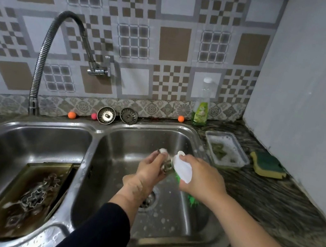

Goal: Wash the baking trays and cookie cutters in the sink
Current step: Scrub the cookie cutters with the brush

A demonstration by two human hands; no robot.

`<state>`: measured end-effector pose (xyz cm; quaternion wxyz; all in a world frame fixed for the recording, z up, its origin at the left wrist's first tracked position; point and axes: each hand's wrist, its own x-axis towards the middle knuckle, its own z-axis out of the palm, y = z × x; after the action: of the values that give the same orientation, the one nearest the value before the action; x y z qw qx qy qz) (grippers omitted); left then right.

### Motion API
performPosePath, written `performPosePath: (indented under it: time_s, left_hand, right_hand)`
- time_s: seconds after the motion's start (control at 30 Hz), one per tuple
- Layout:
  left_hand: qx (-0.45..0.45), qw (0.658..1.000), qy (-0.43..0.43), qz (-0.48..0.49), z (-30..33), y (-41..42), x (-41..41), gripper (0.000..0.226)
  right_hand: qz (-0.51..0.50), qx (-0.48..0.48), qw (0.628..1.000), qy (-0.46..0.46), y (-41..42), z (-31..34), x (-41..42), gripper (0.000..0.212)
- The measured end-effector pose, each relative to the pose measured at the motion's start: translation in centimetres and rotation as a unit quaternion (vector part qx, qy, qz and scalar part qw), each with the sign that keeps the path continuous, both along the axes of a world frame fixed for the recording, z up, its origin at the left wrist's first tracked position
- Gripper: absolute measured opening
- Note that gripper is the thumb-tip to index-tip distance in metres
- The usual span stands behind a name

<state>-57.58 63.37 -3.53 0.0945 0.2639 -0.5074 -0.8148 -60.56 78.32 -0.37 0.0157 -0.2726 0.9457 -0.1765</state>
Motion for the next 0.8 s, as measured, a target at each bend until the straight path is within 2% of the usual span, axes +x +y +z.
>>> performPosePath:
  time_s: [0.1, 0.13, 0.23, 0.3, 0.37, 0.43, 0.53, 0.6, 0.8]
  left_hand:
    - [-0.111, 0.993, -0.015, -0.031, 0.6, 1.4, -0.8, 0.023]
    - [-0.17, 0.984, -0.03, -0.05, 0.6, 1.5, -1.0, 0.024]
    - [-0.343, 0.925, -0.084, -0.142, 0.1, 1.6, -0.8, 0.054]
    - [-0.437, 0.873, -0.124, -0.177, -0.3, 2.0, -0.5, 0.061]
    - [-0.467, 0.858, -0.115, -0.182, -0.8, 2.4, -0.5, 0.059]
    - [-0.47, 0.857, -0.103, -0.182, -0.8, 2.7, -0.5, 0.057]
    - [-0.495, 0.843, -0.099, -0.186, -1.0, 2.1, -0.7, 0.057]
    - [-0.52, 0.828, -0.093, -0.189, -1.0, 1.2, -0.5, 0.059]
    - [-0.577, 0.782, -0.132, -0.195, -0.1, -3.9, 3.5, 0.053]
  right_hand:
    - [-0.078, 0.005, 0.997, -0.017, 3.4, 0.3, -1.3, 0.075]
    - [-0.107, 0.01, 0.994, -0.022, 4.7, 0.2, -1.7, 0.075]
    - [-0.186, 0.021, 0.982, -0.039, 8.2, -0.5, -2.6, 0.074]
    - [-0.204, 0.019, 0.977, -0.065, 9.7, -1.4, -2.9, 0.073]
    - [-0.207, 0.017, 0.975, -0.083, 10.3, -2.0, -2.9, 0.071]
    - [-0.209, 0.035, 0.975, -0.071, 10.4, -2.1, -2.7, 0.069]
    - [-0.203, 0.147, 0.968, 0.008, 9.6, -1.3, -2.4, 0.07]
    - [-0.172, 0.169, 0.97, 0.041, 8.3, -0.6, -2.5, 0.068]
    - [-0.005, 0.147, 0.988, -0.044, 0.2, -0.2, -1.3, 0.059]
